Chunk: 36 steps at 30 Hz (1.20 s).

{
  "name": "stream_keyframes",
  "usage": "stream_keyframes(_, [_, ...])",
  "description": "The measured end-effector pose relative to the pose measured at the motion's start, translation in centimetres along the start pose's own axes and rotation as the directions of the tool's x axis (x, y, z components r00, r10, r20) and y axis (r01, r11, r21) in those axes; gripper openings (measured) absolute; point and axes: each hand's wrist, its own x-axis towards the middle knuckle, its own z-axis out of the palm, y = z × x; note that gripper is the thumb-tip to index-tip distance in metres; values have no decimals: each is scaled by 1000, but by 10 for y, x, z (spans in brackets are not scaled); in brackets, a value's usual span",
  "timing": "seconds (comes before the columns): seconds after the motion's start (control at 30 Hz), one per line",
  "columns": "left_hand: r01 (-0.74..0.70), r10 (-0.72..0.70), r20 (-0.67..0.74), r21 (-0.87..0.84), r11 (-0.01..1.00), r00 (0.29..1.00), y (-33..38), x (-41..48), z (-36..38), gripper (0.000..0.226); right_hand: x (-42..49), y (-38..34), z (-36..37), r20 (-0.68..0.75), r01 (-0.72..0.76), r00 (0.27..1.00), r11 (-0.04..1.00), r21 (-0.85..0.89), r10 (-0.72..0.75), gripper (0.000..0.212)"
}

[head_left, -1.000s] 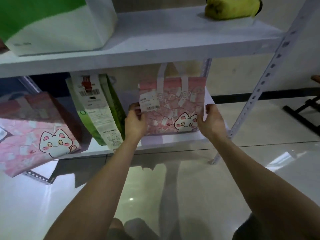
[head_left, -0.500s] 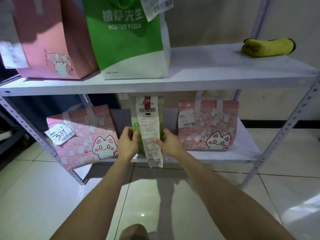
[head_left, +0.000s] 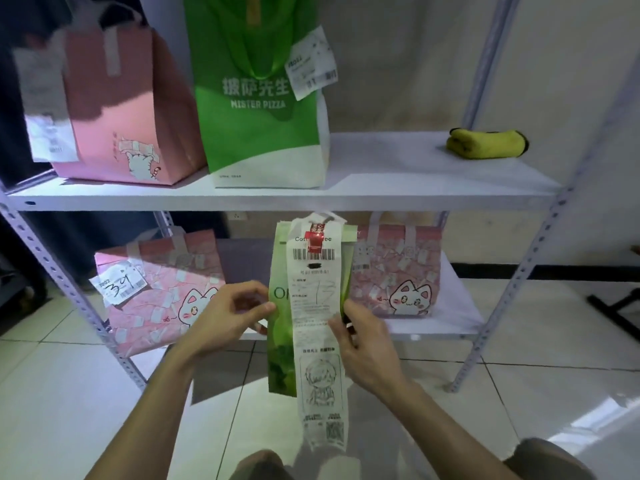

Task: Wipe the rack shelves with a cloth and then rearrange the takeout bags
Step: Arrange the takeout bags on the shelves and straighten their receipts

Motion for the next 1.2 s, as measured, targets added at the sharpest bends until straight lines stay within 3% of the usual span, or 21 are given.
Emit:
stream_keyframes(0.1, [-110, 114, 87, -47, 993, 990, 61, 1, -11, 6, 0, -40, -55, -121, 113, 986, 994, -14, -114, 20])
stream_keyframes(0.2, [-282, 286, 69, -62, 957, 956, 126, 33, -14, 26, 28, -85, -122, -262, 169, 949, 985, -43, -174, 16])
stream_keyframes(0.37, [-430, 429, -62, -8, 903, 901, 229, 122, 0, 21, 113, -130, -215, -496, 113, 853, 985, -130, -163, 15])
stream_keyframes(0.43, [-486, 489, -134, 57, 872, 862, 264, 151, 8, 6, 150, -138, -238, -564, 96, 812, 987, -125, -151, 15])
stream_keyframes(0.5, [-522, 551, -227, 178, 834, 803, 284, 178, 17, 11, 181, -138, -249, -609, 78, 782, 991, -110, -129, 15])
stream_keyframes(0.57, [-449, 508, -287, 248, 858, 812, 279, 206, 30, 3, 204, -124, -245, -603, 20, 796, 998, -63, -54, 9])
stream_keyframes(0.67, [-275, 348, -262, 279, 920, 900, 233, 229, 56, 24, 215, -85, -216, -461, -201, 877, 975, -98, 135, 16])
stream_keyframes(0.77, [-223, 271, -204, 230, 947, 941, 192, 226, 68, 34, 209, -52, -197, -389, -312, 889, 941, -133, 240, 18])
stream_keyframes(0.83, [-236, 270, -176, 189, 953, 947, 177, 219, 64, 34, 202, -42, -194, -410, -310, 874, 949, -52, 263, 20])
stream_keyframes(0.9, [-270, 299, -205, 157, 950, 932, 165, 206, 53, 29, 191, -41, -187, -577, -235, 799, 971, -43, 168, 26])
stream_keyframes(0.97, [-324, 390, -366, 230, 918, 845, 152, 189, 33, 18, 181, -54, -169, -731, -51, 670, 975, -217, -127, 21])
stream_keyframes(1.0, [-320, 444, -484, 320, 892, 754, 146, 181, 20, 16, 179, -65, -156, -722, 52, 642, 954, -294, -257, 15])
stream_keyframes(1.07, [-194, 481, -693, 453, 870, 537, 136, 170, -12, 21, 184, -90, -126, -597, 203, 684, 896, -396, -419, 8])
stream_keyframes(1.1, [-107, 452, -762, 458, 882, 464, 131, 168, -28, 28, 190, -101, -112, -538, 243, 712, 877, -414, -452, 7])
stream_keyframes(1.13, [-36, 403, -800, 433, 900, 445, 127, 167, -42, 38, 199, -110, -100, -493, 264, 750, 883, -388, -440, 10])
stream_keyframes(1.2, [13, 282, -800, 340, 940, 529, 121, 169, -63, 61, 220, -128, -82, -405, 200, 872, 955, -218, -275, 31])
